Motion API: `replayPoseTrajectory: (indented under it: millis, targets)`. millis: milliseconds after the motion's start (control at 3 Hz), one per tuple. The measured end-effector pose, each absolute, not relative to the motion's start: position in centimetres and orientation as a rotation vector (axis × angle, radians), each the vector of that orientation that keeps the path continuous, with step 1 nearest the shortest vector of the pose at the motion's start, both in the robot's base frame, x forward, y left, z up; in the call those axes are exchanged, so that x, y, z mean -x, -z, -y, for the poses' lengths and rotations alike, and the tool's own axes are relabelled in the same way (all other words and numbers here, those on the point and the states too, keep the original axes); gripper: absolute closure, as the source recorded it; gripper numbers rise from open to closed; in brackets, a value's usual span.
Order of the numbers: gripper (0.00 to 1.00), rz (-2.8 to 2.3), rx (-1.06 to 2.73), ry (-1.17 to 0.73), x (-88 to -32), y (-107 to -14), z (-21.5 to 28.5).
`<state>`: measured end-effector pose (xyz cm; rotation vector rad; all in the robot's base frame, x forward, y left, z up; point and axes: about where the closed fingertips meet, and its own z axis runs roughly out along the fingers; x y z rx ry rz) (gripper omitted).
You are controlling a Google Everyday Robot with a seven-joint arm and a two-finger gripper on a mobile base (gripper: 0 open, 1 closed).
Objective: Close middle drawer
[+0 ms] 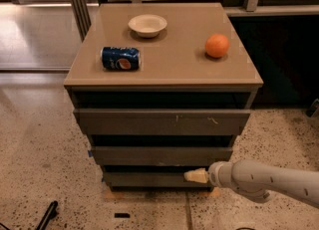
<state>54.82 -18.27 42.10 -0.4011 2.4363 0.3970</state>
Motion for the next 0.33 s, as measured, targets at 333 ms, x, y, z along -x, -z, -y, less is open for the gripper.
replayPoseTrajectory:
  millis: [333]
  targets:
    - [0.0,-2.436,0.401,-0.397,-54.82,-42.1,18.27]
